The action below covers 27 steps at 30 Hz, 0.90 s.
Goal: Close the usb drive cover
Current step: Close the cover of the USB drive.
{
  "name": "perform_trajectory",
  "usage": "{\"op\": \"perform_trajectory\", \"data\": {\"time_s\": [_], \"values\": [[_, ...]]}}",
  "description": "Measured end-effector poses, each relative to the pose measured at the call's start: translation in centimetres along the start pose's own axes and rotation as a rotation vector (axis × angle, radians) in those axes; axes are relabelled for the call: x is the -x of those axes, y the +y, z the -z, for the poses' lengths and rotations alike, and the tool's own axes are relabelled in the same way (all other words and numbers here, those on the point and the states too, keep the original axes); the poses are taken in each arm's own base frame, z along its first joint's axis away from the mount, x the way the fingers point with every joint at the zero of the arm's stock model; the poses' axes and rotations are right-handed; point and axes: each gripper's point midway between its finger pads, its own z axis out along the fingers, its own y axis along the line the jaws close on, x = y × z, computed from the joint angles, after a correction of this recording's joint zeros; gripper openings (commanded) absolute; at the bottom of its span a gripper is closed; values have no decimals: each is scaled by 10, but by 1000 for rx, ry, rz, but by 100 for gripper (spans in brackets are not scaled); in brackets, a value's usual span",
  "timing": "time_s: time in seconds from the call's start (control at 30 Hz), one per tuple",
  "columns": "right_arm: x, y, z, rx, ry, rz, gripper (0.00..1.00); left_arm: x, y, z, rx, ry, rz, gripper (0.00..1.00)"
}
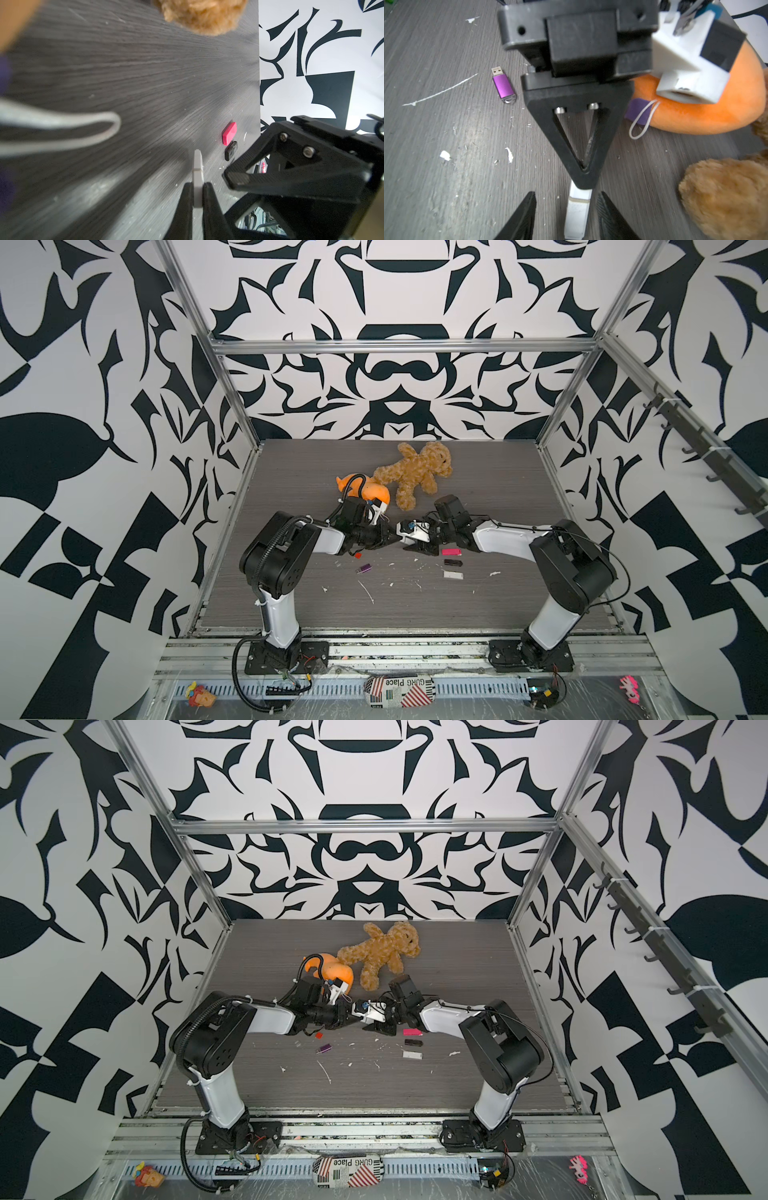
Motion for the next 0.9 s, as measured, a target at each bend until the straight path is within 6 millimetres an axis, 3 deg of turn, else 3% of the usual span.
{"op": "perform_trajectory", "data": {"time_s": [0.5, 0.7, 0.9], "values": [[-18, -9, -8, -67, 99, -112, 52, 4, -9, 5, -12, -12, 6, 7], [-30, -18, -17, -106, 145, -154, 43, 3, -14, 10, -10, -12, 0, 7], [-29, -21, -17, -125, 143, -139, 38, 2, -16, 13, -5, -5, -8, 7]]}}
